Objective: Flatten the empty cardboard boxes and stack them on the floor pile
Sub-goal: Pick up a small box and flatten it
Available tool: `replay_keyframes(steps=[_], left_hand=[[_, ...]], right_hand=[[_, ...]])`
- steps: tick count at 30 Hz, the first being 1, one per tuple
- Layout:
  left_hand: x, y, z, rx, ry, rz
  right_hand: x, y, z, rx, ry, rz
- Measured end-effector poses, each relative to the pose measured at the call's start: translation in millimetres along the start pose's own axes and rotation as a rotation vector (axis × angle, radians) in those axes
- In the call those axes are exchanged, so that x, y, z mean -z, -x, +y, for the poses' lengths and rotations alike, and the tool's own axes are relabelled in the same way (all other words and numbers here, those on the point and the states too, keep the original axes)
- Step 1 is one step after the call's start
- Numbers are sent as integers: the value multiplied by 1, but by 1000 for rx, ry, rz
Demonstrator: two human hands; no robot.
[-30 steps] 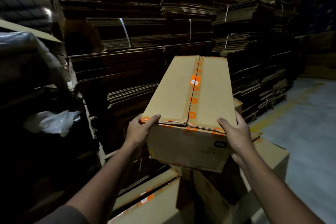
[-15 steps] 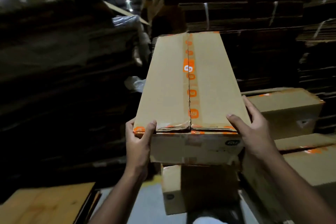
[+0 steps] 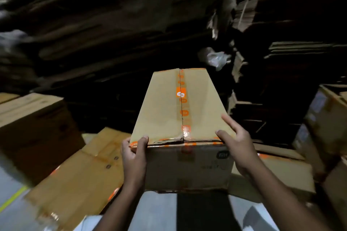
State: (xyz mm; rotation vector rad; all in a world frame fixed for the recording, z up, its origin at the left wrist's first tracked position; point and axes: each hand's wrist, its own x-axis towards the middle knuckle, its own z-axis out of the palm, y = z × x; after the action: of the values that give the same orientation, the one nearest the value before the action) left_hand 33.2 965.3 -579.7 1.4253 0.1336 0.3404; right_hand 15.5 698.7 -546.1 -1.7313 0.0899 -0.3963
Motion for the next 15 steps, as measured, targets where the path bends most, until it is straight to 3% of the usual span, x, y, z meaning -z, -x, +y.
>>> replay_keyframes(steps=[7,15], left_hand=[[47,-8,-72,200,-210,146],[86,21,-128,395,-328,271]], right_hand=[[-54,-4,76,-267,-44,-205],[-95,15,133,-439,6,-281]])
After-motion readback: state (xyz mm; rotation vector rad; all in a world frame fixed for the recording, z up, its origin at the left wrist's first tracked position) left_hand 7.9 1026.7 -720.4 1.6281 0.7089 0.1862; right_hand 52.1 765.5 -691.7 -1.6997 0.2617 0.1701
